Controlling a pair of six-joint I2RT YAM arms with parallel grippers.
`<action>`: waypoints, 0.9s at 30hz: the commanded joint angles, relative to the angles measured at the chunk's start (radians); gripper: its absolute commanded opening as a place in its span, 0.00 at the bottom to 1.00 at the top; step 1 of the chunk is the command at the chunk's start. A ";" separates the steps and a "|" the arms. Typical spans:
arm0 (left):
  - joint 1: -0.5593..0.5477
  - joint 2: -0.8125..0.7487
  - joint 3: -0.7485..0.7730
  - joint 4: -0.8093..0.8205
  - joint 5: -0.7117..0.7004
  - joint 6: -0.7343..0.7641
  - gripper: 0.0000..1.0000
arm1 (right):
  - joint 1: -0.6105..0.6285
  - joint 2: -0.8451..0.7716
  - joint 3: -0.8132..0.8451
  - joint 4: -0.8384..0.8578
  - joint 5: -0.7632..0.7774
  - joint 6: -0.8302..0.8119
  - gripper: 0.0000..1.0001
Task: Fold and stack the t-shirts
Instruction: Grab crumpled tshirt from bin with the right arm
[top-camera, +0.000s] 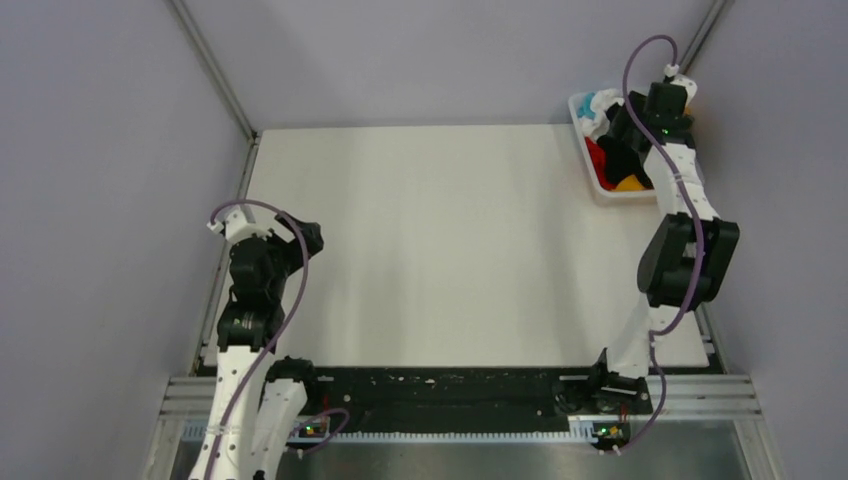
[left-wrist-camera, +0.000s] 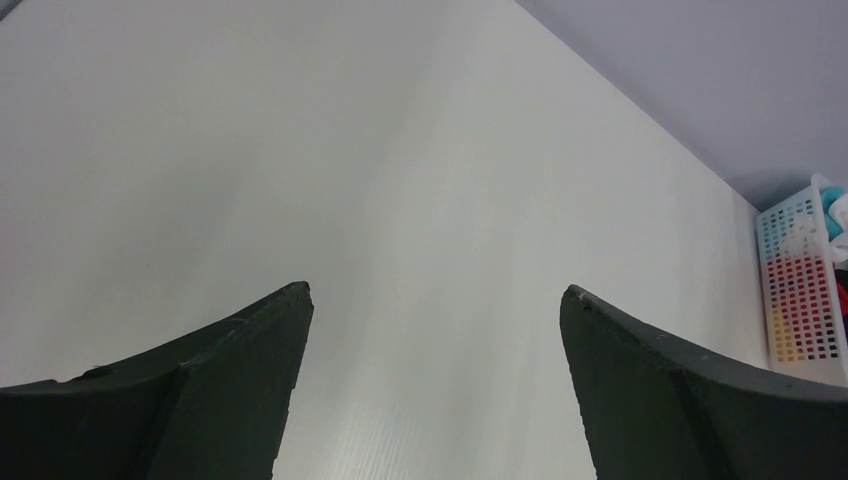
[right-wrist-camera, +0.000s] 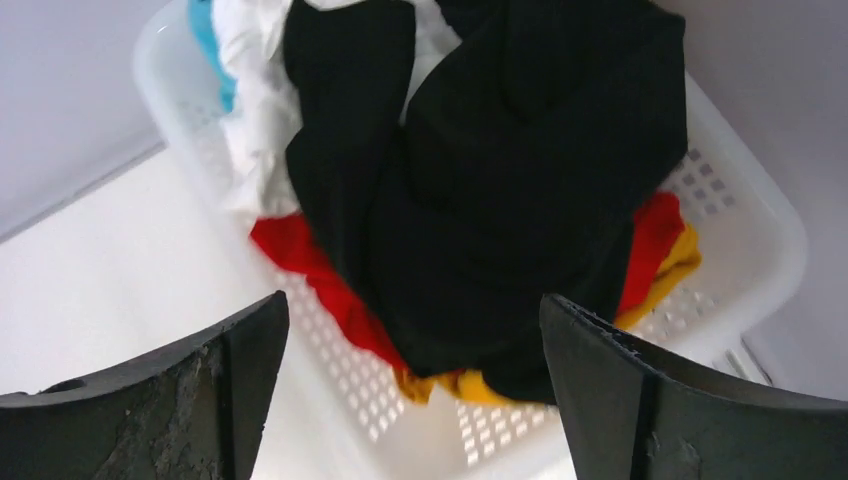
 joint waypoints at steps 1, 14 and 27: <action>-0.001 0.026 -0.003 0.085 -0.031 0.013 0.99 | -0.019 0.176 0.206 -0.014 0.042 -0.050 0.93; 0.000 0.017 0.018 0.042 -0.059 0.026 0.99 | -0.027 0.271 0.569 -0.055 -0.104 -0.060 0.00; 0.000 -0.048 0.028 0.027 0.048 -0.011 0.99 | 0.205 -0.180 0.609 0.108 -0.579 0.046 0.00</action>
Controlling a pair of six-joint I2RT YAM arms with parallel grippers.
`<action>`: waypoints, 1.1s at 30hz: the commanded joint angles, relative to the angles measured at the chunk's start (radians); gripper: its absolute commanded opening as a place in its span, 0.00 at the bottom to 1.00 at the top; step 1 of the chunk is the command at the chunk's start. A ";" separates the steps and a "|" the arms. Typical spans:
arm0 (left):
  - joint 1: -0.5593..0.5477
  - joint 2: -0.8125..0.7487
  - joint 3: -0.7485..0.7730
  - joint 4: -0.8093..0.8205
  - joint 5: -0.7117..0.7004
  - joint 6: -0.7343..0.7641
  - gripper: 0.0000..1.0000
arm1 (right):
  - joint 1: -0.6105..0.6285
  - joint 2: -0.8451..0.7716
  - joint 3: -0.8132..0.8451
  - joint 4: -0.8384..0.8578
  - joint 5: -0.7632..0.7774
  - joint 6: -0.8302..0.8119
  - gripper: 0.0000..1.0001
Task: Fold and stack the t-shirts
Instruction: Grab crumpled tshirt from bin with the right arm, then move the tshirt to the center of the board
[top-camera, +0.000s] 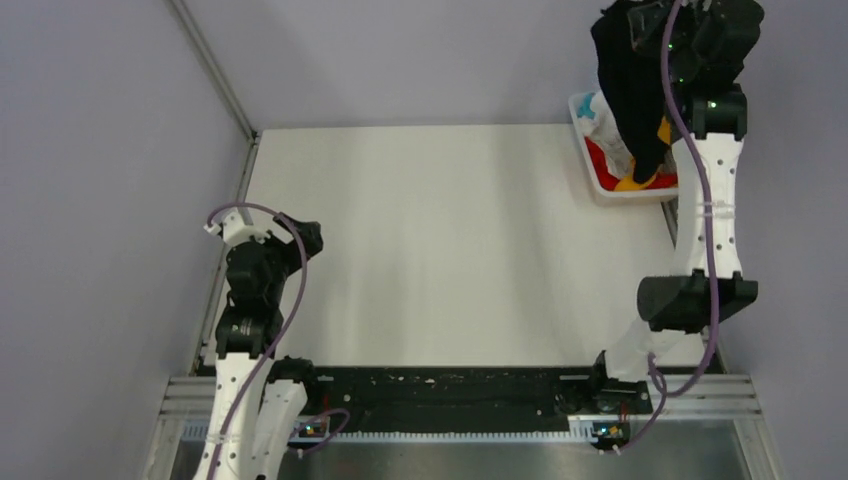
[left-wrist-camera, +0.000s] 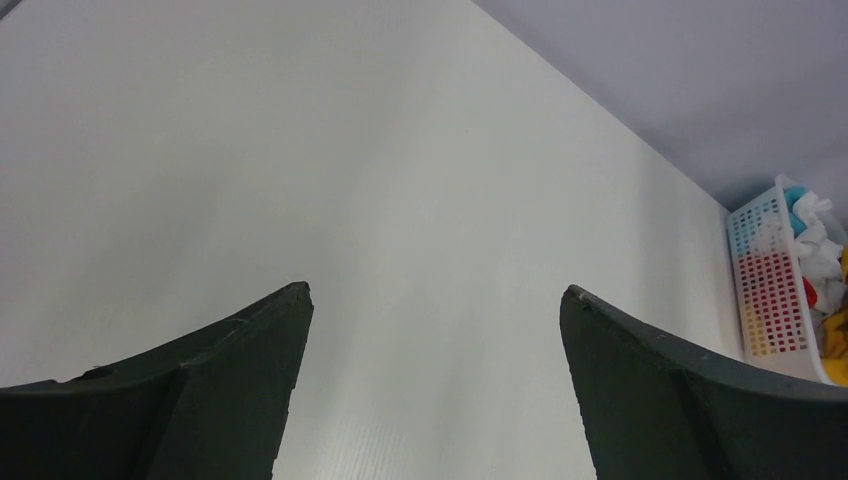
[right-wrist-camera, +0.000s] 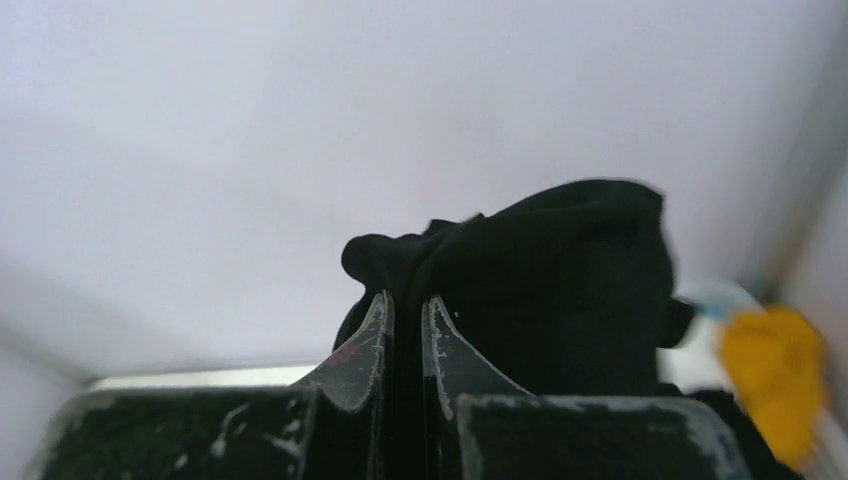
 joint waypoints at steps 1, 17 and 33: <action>0.000 -0.022 0.035 0.003 0.040 -0.010 0.99 | 0.217 -0.170 0.068 0.158 -0.283 0.044 0.00; 0.000 -0.116 0.104 -0.240 -0.053 -0.054 0.99 | 0.556 -0.352 -0.312 0.362 -0.325 0.117 0.00; -0.014 0.077 -0.064 -0.216 0.379 -0.109 0.97 | 0.482 -0.692 -1.319 0.103 0.459 0.079 0.95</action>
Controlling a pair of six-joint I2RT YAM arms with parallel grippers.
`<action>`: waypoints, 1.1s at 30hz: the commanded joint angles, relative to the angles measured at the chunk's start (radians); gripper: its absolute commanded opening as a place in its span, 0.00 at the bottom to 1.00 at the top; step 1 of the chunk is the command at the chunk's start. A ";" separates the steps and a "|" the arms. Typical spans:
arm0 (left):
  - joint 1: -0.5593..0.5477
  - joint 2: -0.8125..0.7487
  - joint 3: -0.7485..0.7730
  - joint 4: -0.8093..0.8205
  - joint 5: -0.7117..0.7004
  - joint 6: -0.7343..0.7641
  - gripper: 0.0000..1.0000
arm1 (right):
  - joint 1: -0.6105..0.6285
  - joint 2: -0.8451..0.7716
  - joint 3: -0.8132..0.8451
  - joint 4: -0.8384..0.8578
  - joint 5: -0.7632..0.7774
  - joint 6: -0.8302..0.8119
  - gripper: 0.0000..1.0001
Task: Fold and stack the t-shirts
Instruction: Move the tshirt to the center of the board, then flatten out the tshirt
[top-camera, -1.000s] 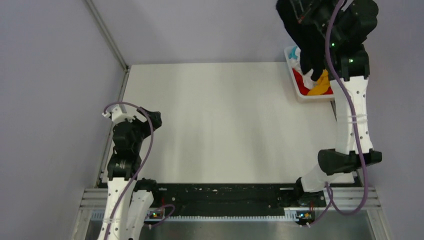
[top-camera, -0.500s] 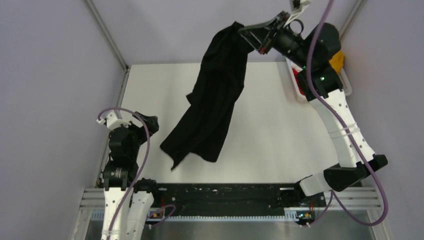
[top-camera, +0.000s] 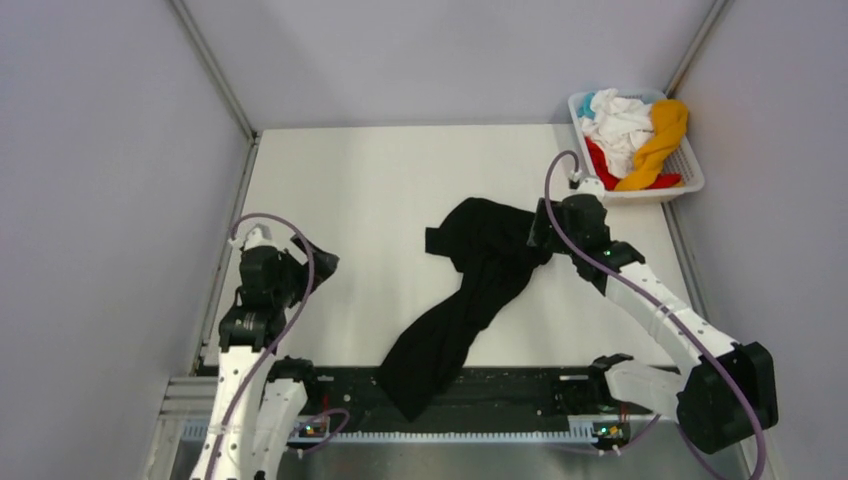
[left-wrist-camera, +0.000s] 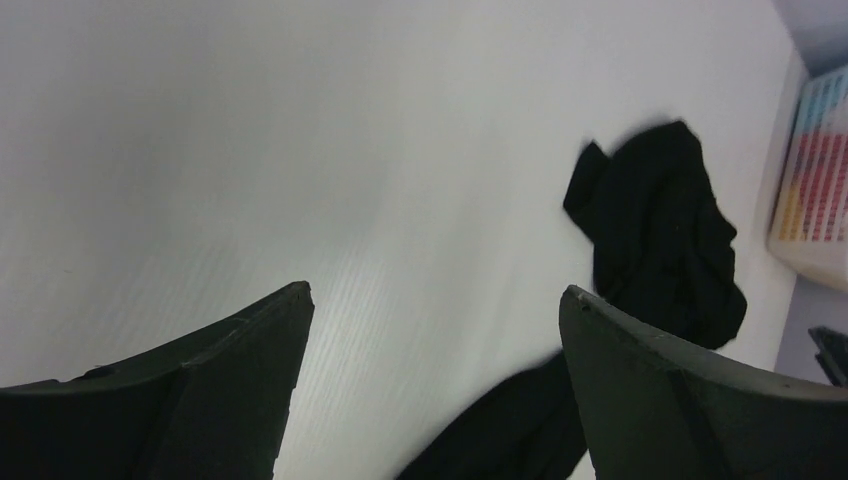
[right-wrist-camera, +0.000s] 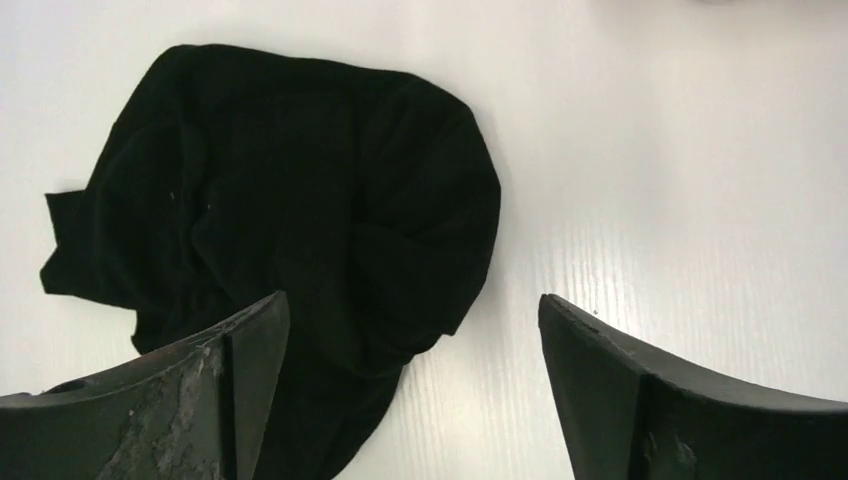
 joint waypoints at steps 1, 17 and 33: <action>-0.039 0.098 -0.080 0.091 0.337 -0.005 0.97 | 0.002 -0.059 0.077 0.013 0.031 -0.065 0.98; -1.055 0.634 0.037 0.168 0.158 -0.083 0.90 | 0.139 0.475 0.373 0.206 -0.282 -0.156 0.94; -1.083 1.116 0.389 0.040 -0.111 0.025 0.00 | 0.241 0.987 0.696 0.086 -0.195 -0.226 0.87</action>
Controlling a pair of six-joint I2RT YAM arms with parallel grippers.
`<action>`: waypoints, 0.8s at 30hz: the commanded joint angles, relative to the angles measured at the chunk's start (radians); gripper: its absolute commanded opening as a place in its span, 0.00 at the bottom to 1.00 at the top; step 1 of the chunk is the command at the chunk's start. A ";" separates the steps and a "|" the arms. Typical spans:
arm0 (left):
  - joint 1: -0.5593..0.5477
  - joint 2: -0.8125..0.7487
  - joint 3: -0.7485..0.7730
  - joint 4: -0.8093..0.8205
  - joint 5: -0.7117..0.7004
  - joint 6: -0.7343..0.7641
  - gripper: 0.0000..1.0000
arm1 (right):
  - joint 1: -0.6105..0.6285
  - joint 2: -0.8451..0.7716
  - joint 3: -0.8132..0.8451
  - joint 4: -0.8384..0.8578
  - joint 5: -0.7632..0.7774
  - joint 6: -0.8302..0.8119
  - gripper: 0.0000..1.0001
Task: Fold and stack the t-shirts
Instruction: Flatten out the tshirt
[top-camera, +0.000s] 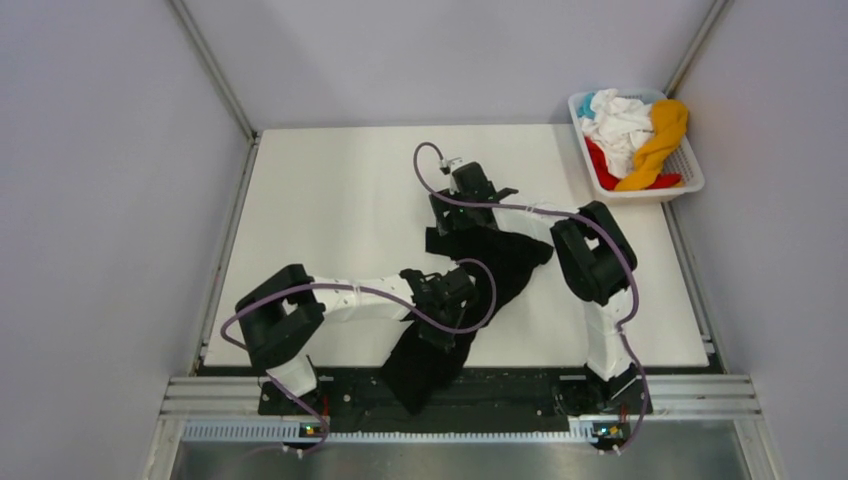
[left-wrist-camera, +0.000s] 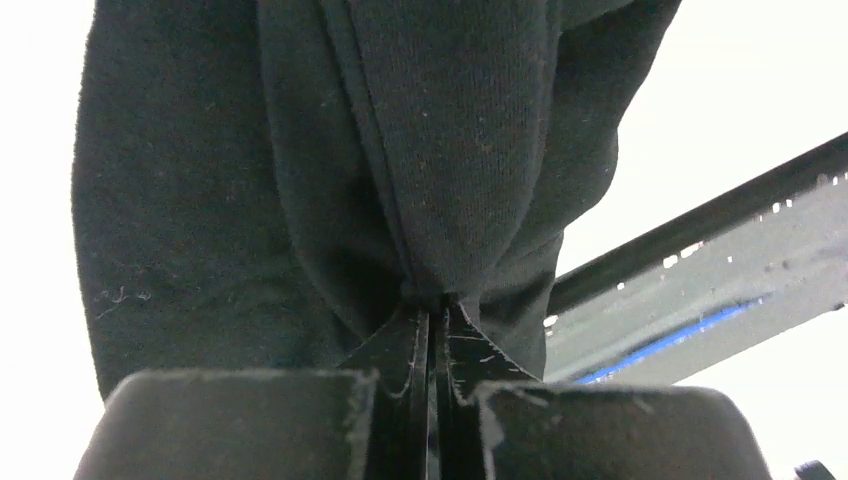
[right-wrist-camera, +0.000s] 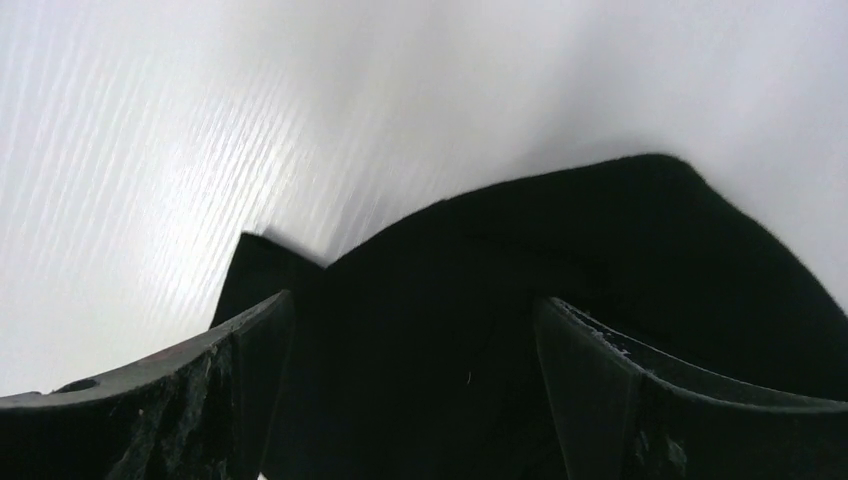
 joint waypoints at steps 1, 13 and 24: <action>0.039 0.005 0.084 -0.079 -0.244 0.010 0.00 | -0.001 0.073 0.081 -0.043 0.107 0.009 0.86; 0.293 -0.244 0.017 -0.121 -0.434 0.050 0.00 | -0.040 0.071 0.166 -0.015 0.380 0.058 0.00; 0.365 -0.551 0.220 -0.156 -0.894 0.131 0.00 | -0.112 -0.535 0.061 0.157 0.308 0.038 0.00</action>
